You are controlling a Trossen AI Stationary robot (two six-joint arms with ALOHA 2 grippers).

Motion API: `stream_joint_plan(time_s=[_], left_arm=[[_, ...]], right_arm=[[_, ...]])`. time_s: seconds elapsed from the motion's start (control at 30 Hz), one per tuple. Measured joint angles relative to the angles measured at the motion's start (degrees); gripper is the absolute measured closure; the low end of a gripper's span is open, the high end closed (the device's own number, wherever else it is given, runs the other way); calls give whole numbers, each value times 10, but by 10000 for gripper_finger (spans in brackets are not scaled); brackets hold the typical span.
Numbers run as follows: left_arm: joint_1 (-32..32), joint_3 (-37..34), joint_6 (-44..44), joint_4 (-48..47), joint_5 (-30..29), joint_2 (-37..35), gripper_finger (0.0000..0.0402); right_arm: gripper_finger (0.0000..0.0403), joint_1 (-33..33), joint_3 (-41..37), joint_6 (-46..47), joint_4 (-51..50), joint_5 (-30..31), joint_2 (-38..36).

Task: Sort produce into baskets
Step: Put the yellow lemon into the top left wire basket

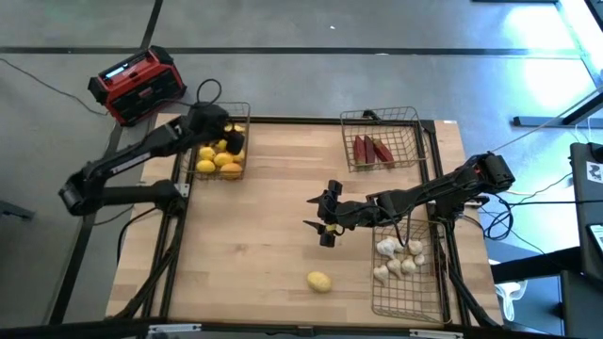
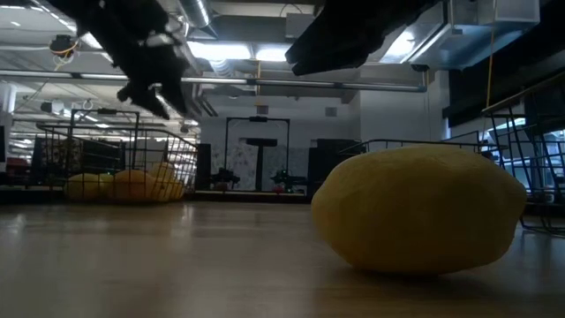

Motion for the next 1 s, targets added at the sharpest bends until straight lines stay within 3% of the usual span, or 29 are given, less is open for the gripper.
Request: stream_joint_plan(time_s=[0.17,0.3,0.7,1.0], left_arm=[[-65,0,-13,2,59,-53,107],[-132,0,-30,3,91,-69,107],[-342,0,-80,57,76,-44,107],[-441,0,-79,138,61,34,107]], right_arm=[[125,0,0,9,0,-2,0],[125,0,0,40,9,-43,0],[125,43,0,53,-31,-152,0],[125,98,0,118,-77,-167,0]])
